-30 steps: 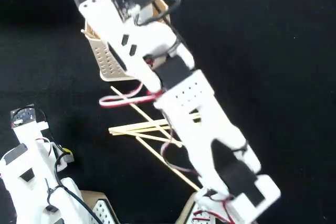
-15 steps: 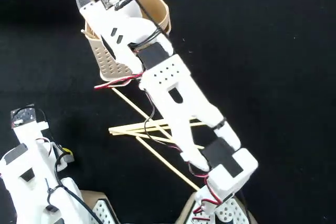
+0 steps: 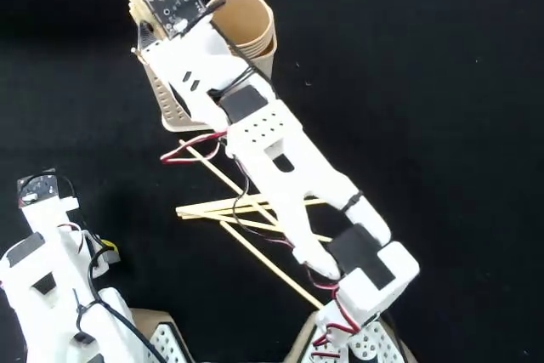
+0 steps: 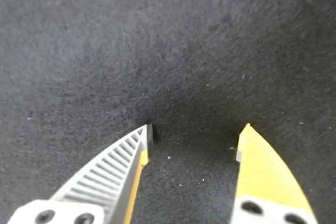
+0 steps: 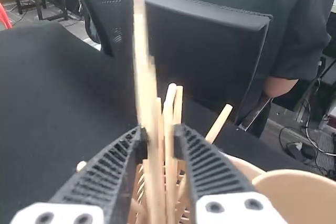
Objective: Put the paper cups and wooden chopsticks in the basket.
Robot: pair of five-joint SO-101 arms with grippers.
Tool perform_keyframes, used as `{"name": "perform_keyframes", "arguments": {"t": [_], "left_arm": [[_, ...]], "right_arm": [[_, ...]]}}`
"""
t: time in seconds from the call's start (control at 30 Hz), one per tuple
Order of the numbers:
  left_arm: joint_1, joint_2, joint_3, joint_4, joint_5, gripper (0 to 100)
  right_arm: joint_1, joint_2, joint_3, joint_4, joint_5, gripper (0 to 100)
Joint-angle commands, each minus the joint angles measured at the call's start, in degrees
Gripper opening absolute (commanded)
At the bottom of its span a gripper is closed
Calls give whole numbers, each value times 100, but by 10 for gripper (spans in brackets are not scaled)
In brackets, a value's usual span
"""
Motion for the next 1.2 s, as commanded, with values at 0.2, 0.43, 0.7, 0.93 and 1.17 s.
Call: {"name": "perform_keyframes", "arguments": {"t": [0.2, 0.43, 0.7, 0.93, 1.17], "left_arm": [[110, -9, 31, -105, 35, 281], [110, -9, 31, -105, 35, 281], [110, -9, 31, -105, 35, 281], [110, -9, 31, -105, 35, 281], [110, -9, 31, -105, 35, 281]], "right_arm": [[79, -1868, 84, 985, -18, 95], [79, -3477, 224, 4149, -9, 93], [44, -3873, 1763, 5855, 88, 144], [-220, -3890, 4585, 5354, 2031, 194], [-589, -3873, 6343, 4079, 2321, 196]]}}
